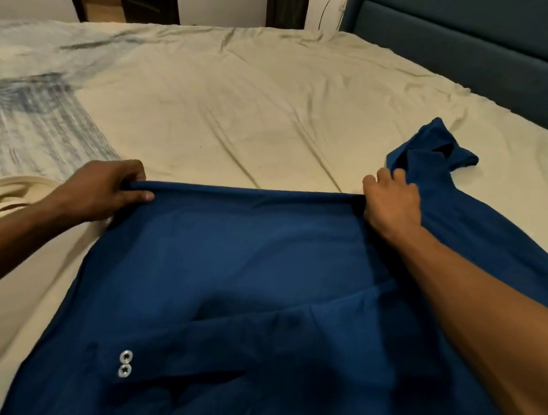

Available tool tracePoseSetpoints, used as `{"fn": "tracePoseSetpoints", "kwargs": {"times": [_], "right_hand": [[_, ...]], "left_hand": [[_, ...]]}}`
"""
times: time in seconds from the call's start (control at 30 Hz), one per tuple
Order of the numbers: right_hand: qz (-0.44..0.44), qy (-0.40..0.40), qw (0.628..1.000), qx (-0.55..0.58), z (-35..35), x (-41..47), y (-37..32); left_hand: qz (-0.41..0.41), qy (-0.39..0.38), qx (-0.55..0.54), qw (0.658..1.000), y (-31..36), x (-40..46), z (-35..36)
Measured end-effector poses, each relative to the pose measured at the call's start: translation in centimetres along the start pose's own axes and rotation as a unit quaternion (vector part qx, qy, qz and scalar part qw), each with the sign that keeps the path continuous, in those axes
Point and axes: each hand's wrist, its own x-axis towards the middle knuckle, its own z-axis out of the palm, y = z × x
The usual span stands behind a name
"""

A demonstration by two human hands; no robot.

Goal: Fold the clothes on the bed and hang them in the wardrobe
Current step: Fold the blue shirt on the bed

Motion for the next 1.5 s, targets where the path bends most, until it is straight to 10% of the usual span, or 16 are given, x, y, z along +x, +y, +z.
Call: {"fn": "tracePoseSetpoints", "kwargs": {"times": [0.13, 0.4, 1.03, 1.3, 1.5], "right_hand": [[-0.047, 0.066, 0.997, -0.014, -1.0, -2.7, 2.1], [-0.146, 0.098, 0.982, -0.063, -2.3, -12.5, 5.7], [-0.137, -0.096, 0.985, -0.044, -5.7, -17.0, 4.7], [-0.243, 0.032, 0.969, -0.043, -4.9, -16.7, -1.5], [-0.265, 0.094, 0.959, 0.026, -4.7, -17.3, -3.2]], "left_hand": [[0.089, 0.141, 0.043, 0.985, 1.5, -3.8, -0.3], [0.208, 0.093, 0.145, 0.963, 1.5, -15.9, 1.2], [0.075, 0.050, 0.054, 0.995, 3.9, -20.2, 0.3], [-0.054, 0.090, -0.136, 0.985, 4.9, -14.7, 0.9], [-0.038, -0.016, 0.020, 0.999, 2.9, -11.0, 1.5]]}}
